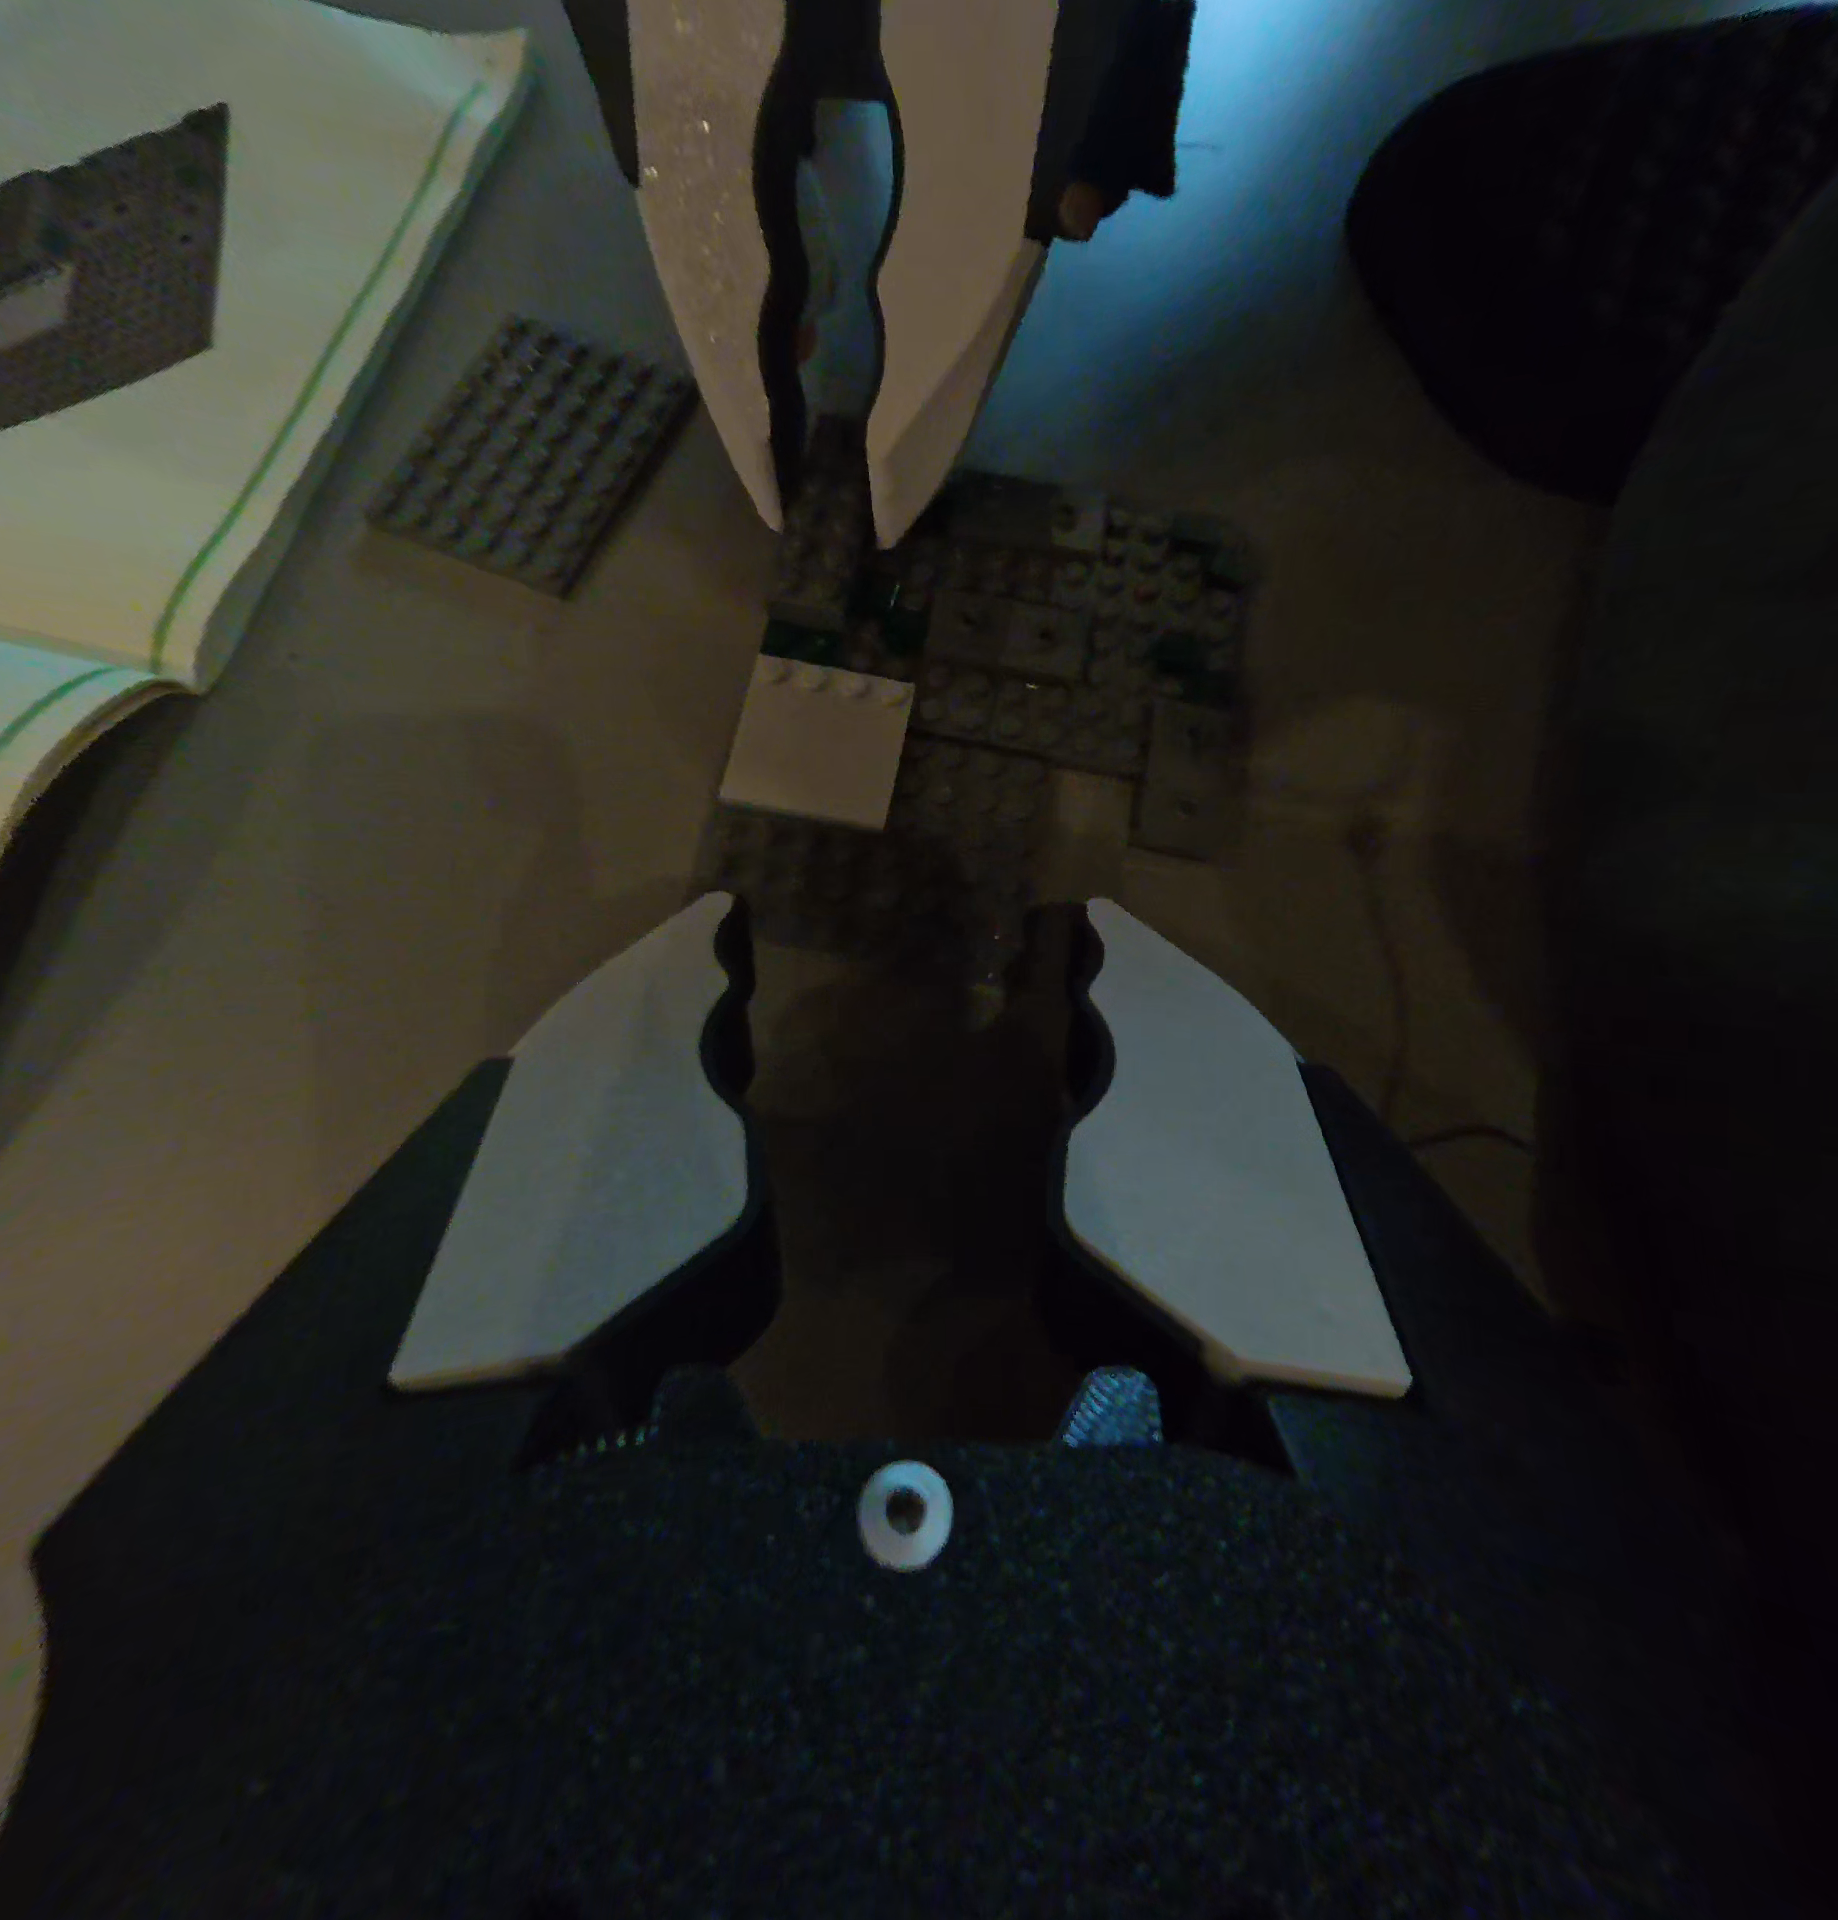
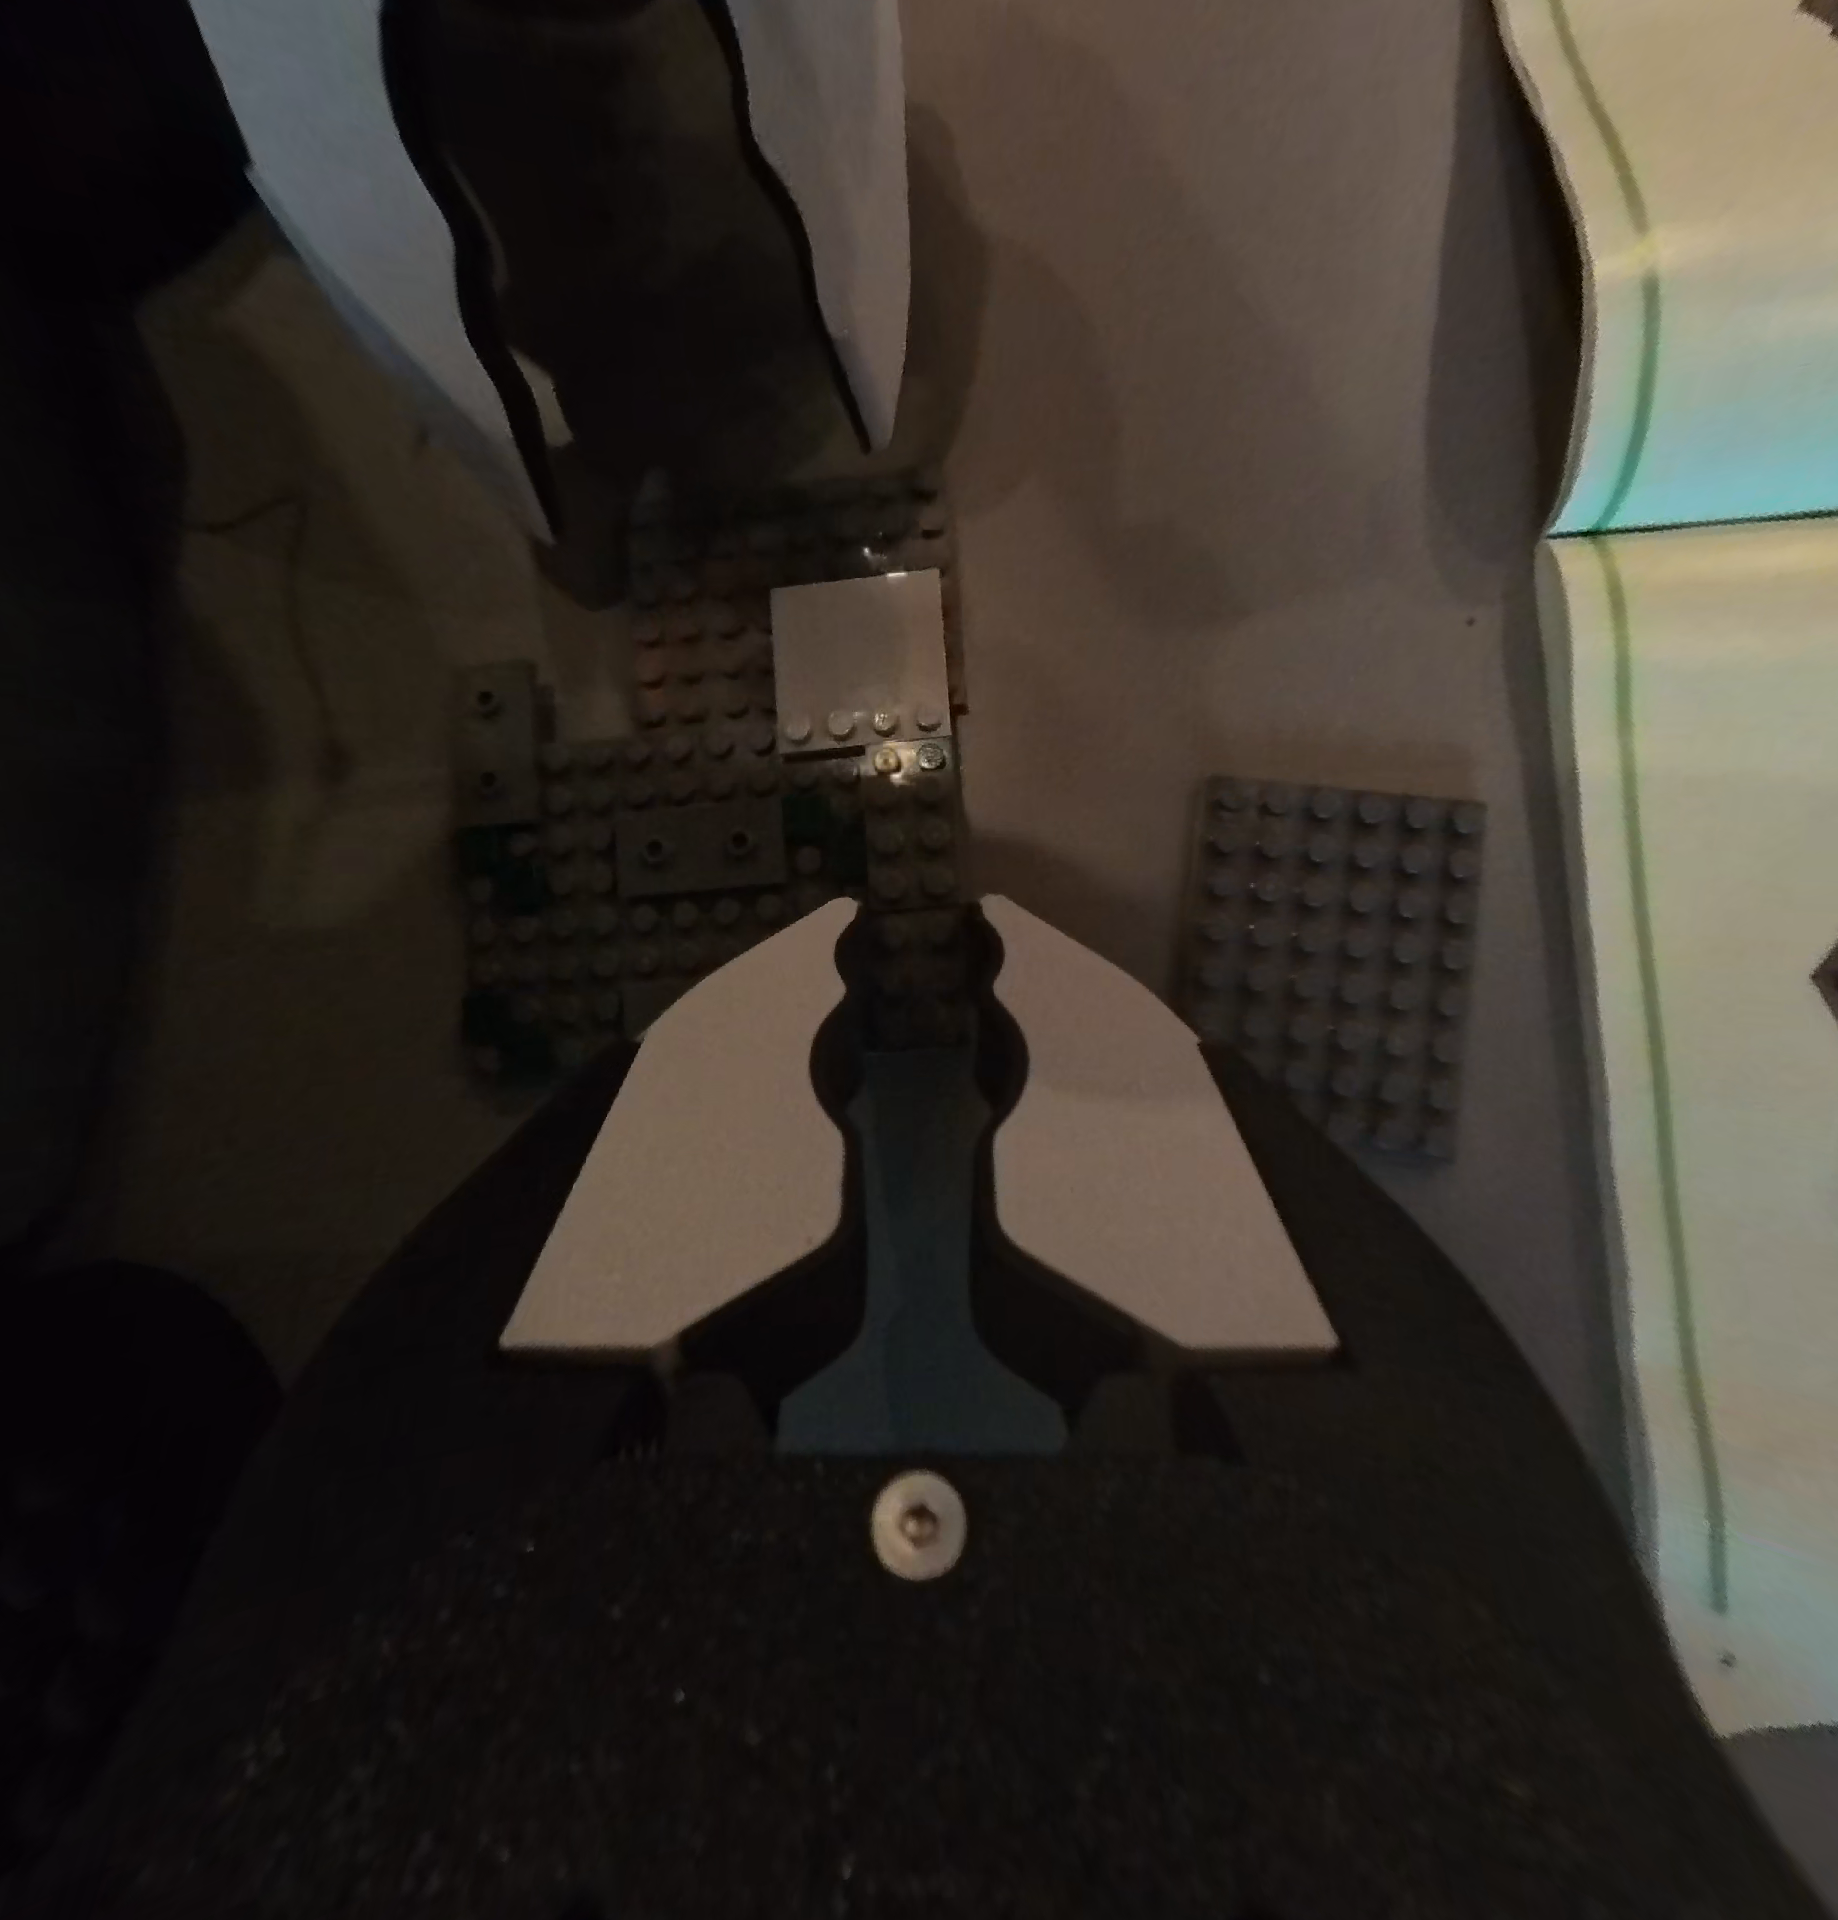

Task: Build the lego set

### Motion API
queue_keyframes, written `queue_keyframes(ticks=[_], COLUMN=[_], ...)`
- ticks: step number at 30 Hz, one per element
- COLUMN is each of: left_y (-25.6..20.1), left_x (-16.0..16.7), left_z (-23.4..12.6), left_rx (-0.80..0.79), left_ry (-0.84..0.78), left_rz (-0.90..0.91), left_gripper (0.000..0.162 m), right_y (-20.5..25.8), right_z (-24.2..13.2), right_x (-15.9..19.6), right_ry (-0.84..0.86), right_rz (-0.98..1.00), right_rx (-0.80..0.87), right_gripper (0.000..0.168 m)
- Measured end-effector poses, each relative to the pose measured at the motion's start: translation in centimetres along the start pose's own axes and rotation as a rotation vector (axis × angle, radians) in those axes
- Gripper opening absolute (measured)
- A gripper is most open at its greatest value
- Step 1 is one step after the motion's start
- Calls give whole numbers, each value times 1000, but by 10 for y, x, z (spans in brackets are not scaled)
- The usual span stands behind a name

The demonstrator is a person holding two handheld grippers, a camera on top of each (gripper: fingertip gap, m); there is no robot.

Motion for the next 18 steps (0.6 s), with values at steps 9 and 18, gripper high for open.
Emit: queue_keyframes(ticks=[9,18], left_y=[-2,-3], left_x=[1,2], left_z=[3,3], left_rx=[11,17], left_ry=[7,5], left_rz=[-1,-7], left_gripper=[58,58], right_y=[-1,-2], right_z=[1,4], right_x=[1,0], right_ry=[-7,-3], right_rz=[31,39], right_rx=[1,-8], right_gripper=[17,17])
Point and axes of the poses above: each gripper's, where its closed fingertips meet, z out along the fingers, x out of its underside, y = z × x across the jaws, the point moved 1 cm from there along -z, back along the fingers, and after that the axes turned 15 degrees about -y, right-handed, at the moved point
